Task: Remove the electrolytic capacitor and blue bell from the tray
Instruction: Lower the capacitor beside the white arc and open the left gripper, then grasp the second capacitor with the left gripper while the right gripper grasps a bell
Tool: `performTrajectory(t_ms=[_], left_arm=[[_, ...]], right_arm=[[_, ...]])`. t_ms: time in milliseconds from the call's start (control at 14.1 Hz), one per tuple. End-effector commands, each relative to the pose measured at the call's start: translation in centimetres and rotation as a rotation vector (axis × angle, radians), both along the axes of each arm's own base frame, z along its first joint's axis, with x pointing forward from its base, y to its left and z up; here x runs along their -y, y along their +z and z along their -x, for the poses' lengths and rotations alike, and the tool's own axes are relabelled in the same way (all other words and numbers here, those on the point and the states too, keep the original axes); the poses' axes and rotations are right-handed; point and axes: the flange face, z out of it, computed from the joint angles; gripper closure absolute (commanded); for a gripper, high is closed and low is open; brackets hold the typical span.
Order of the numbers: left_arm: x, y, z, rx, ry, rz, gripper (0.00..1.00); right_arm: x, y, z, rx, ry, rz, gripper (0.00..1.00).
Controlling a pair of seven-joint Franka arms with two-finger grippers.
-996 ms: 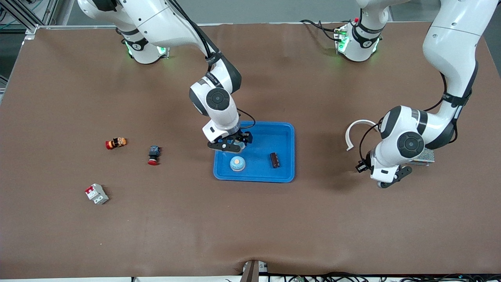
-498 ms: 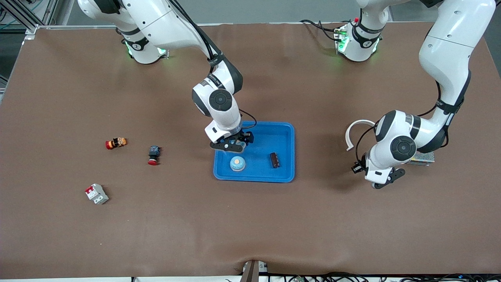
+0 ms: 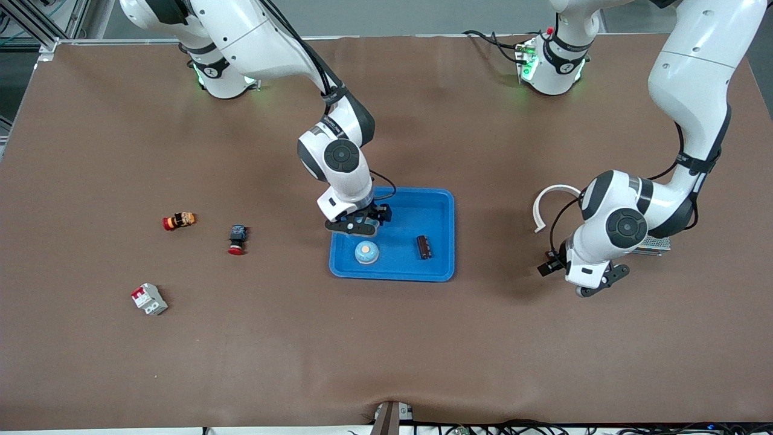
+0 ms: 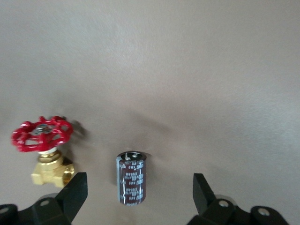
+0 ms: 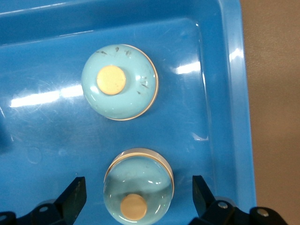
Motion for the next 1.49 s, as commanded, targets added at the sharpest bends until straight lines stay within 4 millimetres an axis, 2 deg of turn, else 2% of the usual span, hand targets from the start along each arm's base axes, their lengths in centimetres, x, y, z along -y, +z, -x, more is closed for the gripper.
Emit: performTrajectory(t_ms=[0,71,285,569,711,854,996,1209,1423], left_arm=[[3.0,3.5,-0.1,-0.01,-0.008,-0.022,0.0],[4.3,4.0,0.2,-0.011,0.013,-0.017,0.0],[10.0,5.1,1.1,0.009,0.052,0.02,0.0],[20.7,6.0,2.6,0.043,0.056,0.063,0.0],[23.9,5.6,2.7,0.043,0.04,0.09,0.06],[26.9,4.6,3.8,0.031,0.002,0.099,0.1],[28.6,3.8,4.3,0.028,-0.034,0.105,0.15],[31.3,1.9,5.1,0.011,-0.092,0.121,0.21],[32.6,0.1,5.7,0.005,-0.136,0.145,0.27]], right_arm=[[-0.6,-0.5,-0.1,0.016,-0.002,0.006,0.0],[-0.6,-0.7,-0.1,0.015,-0.002,0.007,0.0],[-0.6,-1.4,0.0,0.018,-0.001,0.004,0.0],[-0.7,-1.5,0.0,0.021,0.001,0.0,0.0],[-0.7,-1.4,0.0,0.023,0.004,0.0,0.0],[-0.8,-1.3,-0.1,0.024,0.002,-0.002,0.24],[-0.8,-1.3,-0.1,0.024,0.002,-0.002,0.4],[-0.7,-1.0,-0.2,0.025,0.004,-0.002,0.48],[-0.4,0.6,-0.4,0.02,0.006,-0.001,0.48]])
